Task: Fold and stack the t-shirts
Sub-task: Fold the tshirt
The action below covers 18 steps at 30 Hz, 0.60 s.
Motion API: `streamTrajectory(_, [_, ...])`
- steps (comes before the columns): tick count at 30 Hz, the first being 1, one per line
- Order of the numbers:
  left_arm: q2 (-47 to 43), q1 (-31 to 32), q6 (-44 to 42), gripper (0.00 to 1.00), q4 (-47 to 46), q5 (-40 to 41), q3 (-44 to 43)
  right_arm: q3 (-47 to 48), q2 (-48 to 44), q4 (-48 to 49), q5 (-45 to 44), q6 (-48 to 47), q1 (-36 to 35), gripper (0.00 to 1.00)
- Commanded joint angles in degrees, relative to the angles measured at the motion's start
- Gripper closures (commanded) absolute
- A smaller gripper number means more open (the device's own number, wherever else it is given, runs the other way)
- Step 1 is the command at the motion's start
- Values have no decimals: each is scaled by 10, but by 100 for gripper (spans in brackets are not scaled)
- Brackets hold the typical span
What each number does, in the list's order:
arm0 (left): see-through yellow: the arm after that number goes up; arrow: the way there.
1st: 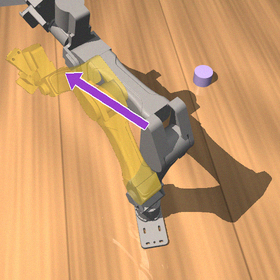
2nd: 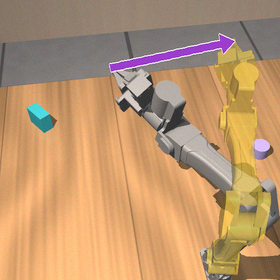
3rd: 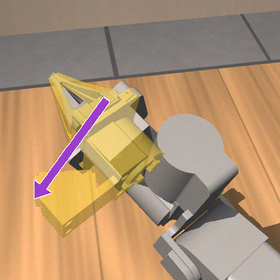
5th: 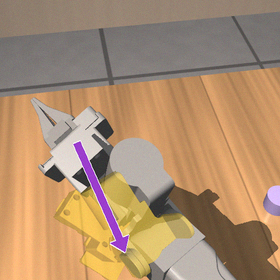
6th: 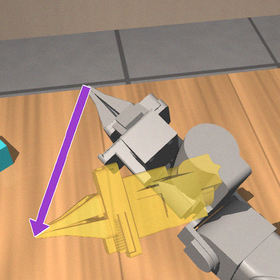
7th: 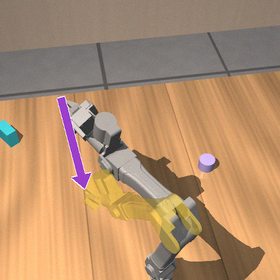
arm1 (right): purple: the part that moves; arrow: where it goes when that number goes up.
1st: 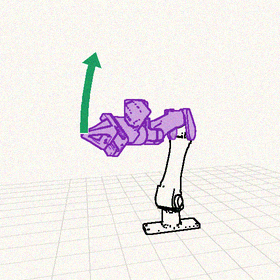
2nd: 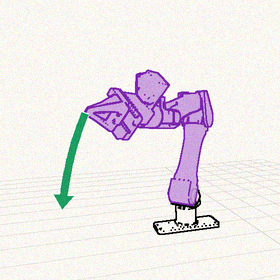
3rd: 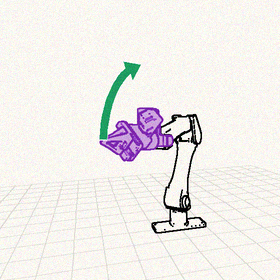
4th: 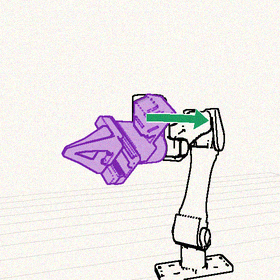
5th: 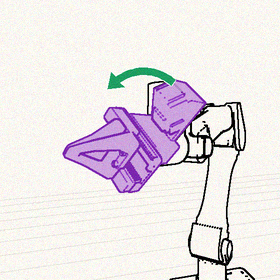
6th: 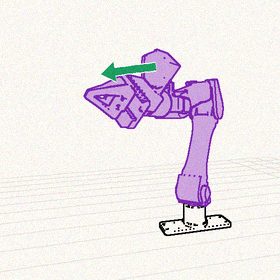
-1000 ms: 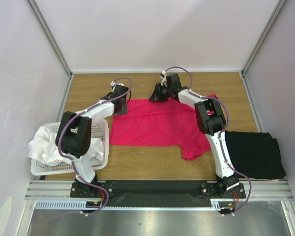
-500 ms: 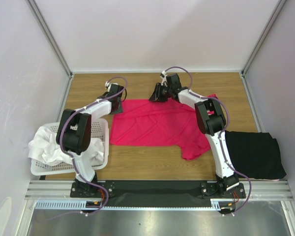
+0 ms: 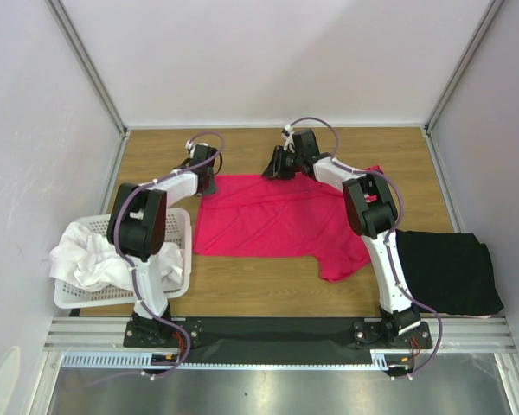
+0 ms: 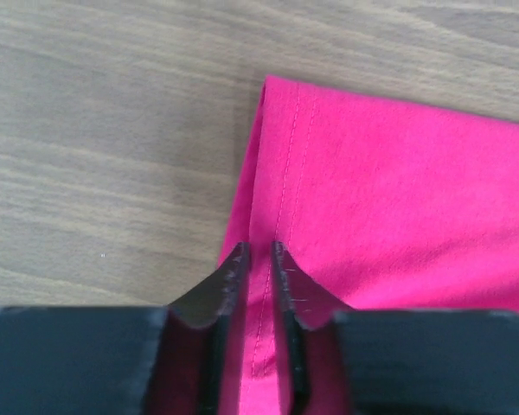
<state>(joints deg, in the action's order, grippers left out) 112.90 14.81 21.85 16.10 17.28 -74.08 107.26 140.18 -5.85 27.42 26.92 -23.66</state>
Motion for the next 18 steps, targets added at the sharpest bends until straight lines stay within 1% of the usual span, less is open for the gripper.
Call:
streamTrajectory(1, [1,-4,-6,84,-19,0,-25,-16,-10,-42,-28,-20,4,64])
streamTrajectory(2, [0,-7,-2,90,-20,-1,-24,-14,-10,-41,-28,-20,5,64])
streamTrajectory(3, [1,-9,-1,92,-22,-3,-24,-14,-10,-42,-28,-20,5,64])
streamTrajectory(4, [3,-11,3,98,-21,-3,-24,-14,-9,-42,-28,-19,4,64])
streamTrajectory(5, [3,-11,5,100,-19,-1,-24,-14,-9,-42,-27,-20,5,64])
streamTrajectory(16, [2,-19,31,100,-15,34,-24,-14,-10,-43,-29,-19,5,64])
streamTrajectory(18, [-7,-21,36,100,-27,34,-17,-15,-11,-43,-30,-19,5,64])
